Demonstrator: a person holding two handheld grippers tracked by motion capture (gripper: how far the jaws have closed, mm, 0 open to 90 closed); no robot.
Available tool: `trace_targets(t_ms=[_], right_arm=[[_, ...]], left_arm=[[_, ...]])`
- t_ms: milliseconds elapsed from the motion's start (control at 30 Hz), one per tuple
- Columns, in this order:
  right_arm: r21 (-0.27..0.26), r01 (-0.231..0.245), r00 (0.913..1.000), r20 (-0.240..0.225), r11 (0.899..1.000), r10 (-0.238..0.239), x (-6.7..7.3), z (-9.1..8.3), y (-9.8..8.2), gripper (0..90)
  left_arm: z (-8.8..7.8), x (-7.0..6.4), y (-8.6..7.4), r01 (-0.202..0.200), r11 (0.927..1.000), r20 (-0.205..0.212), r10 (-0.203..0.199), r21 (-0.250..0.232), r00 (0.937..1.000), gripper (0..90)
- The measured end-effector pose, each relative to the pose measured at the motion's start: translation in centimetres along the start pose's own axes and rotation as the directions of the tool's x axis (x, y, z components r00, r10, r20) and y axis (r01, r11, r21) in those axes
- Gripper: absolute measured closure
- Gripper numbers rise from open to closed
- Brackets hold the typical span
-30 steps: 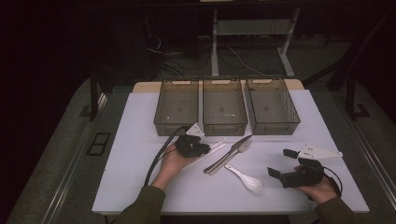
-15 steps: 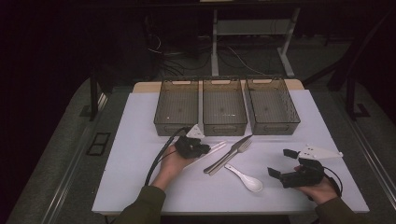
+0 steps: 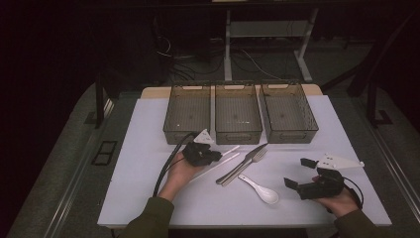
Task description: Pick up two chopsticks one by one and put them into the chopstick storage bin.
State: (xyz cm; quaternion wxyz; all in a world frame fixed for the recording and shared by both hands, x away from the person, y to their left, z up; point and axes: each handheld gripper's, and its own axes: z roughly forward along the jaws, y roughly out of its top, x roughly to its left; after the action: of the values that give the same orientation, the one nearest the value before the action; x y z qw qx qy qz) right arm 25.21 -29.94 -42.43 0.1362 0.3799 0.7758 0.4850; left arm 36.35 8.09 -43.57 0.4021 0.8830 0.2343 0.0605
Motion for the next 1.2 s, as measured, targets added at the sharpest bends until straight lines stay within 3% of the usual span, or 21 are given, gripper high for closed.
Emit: trace_targets(t_ms=[200,567,967,1033,1200], right_arm=[[-0.002,0.002,1.0,-0.001,1.0,-0.002,0.0,0.0,0.0,2.1],[-0.002,0.001,1.0,-0.002,1.0,-0.001,0.0,0.0,0.0,2.1],[0.0,-0.002,1.0,-0.002,1.0,0.002,0.0,0.0,0.0,2.1],[0.0,-0.002,1.0,-0.002,1.0,0.002,0.0,0.0,0.0,2.1],[0.001,-0.002,1.0,-0.001,1.0,0.002,0.0,0.0,0.0,2.2]], left_arm=[[-0.8,-0.1,0.4,0.005,0.9997,0.012,-0.005,-0.022,0.9999,84.3],[-3.1,-0.2,1.2,0.013,0.9945,0.016,-0.012,-0.104,0.9998,84.2],[-5.7,0.0,1.9,0.03,0.978,0.018,-0.027,-0.206,0.9995,84.2],[-6.4,0.1,2.1,0.039,0.9706,0.019,-0.036,-0.237,0.9992,84.2],[-7.4,0.5,2.2,0.047,0.9625,0.01,-0.046,-0.267,0.9989,84.3]])
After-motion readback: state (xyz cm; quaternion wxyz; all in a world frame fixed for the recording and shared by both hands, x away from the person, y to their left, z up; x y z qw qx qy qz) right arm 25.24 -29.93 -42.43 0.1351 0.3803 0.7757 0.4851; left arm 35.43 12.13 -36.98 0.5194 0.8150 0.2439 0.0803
